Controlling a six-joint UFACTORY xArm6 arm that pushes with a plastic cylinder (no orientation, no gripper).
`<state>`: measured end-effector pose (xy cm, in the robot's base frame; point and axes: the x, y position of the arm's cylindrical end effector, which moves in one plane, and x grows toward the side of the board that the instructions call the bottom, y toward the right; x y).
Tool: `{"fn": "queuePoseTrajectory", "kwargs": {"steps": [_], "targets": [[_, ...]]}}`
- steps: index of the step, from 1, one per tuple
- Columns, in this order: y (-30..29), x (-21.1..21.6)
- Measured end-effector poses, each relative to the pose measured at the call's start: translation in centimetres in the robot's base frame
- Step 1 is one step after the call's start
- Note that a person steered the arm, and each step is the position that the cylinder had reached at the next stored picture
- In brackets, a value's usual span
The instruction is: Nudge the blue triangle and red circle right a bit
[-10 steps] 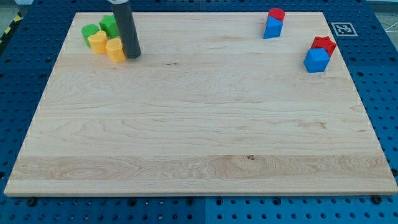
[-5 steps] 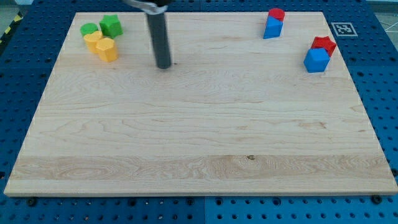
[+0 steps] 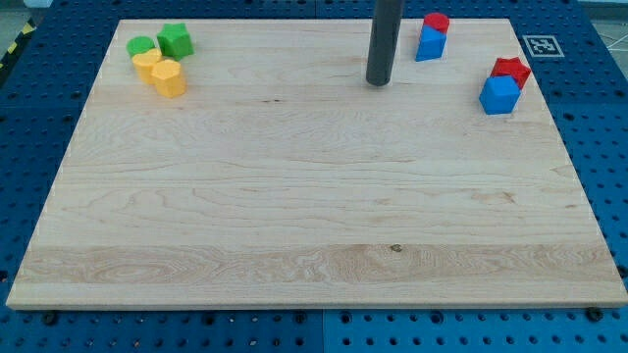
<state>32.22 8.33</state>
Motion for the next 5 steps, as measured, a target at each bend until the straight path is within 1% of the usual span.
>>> {"fn": "queuePoseTrajectory", "kwargs": {"steps": [1, 2, 3, 4, 5], "targets": [[0.4, -0.6], [0.4, -2.8], [1.4, -8.5], [2.5, -8.7], [6.5, -8.7]]}}
